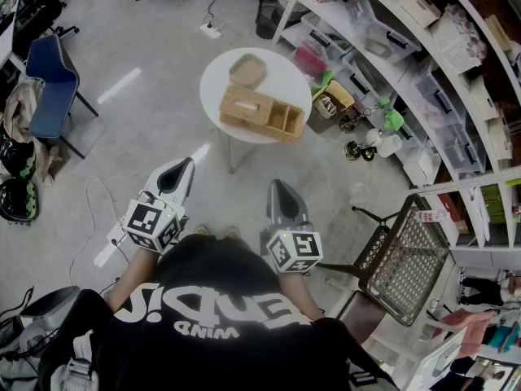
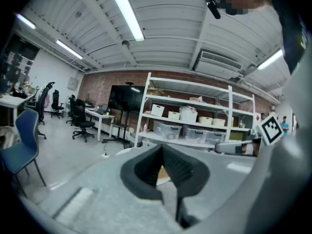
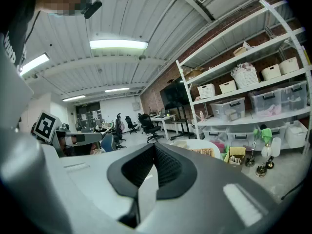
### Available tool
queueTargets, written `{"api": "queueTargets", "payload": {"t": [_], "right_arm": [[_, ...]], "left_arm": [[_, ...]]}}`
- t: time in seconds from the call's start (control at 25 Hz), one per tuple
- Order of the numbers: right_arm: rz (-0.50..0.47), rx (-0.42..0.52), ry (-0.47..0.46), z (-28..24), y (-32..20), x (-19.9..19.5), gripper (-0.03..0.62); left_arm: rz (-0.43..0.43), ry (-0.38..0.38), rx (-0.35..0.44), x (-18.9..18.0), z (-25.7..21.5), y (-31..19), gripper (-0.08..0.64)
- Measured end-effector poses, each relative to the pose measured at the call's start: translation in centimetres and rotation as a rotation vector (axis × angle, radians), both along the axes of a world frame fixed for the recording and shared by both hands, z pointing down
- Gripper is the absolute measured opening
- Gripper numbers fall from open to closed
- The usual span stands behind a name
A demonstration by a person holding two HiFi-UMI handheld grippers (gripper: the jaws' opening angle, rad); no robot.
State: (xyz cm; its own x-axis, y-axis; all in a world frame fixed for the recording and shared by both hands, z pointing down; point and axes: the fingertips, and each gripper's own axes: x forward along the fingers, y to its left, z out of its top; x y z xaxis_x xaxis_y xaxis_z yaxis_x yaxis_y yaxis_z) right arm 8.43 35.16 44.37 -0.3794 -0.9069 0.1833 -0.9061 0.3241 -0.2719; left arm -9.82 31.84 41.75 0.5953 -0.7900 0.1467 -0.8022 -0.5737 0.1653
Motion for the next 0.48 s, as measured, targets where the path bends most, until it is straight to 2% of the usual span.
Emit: {"api": "queueTargets", "payload": {"t": [0.48], "right_arm": [[0.028, -0.023, -0.004, 1.1, 1.5, -1.5, 0.000]], "left_arm": [[0.036, -0.007, 0.000, -1.4, 0.7, -0.2, 0.001]]}}
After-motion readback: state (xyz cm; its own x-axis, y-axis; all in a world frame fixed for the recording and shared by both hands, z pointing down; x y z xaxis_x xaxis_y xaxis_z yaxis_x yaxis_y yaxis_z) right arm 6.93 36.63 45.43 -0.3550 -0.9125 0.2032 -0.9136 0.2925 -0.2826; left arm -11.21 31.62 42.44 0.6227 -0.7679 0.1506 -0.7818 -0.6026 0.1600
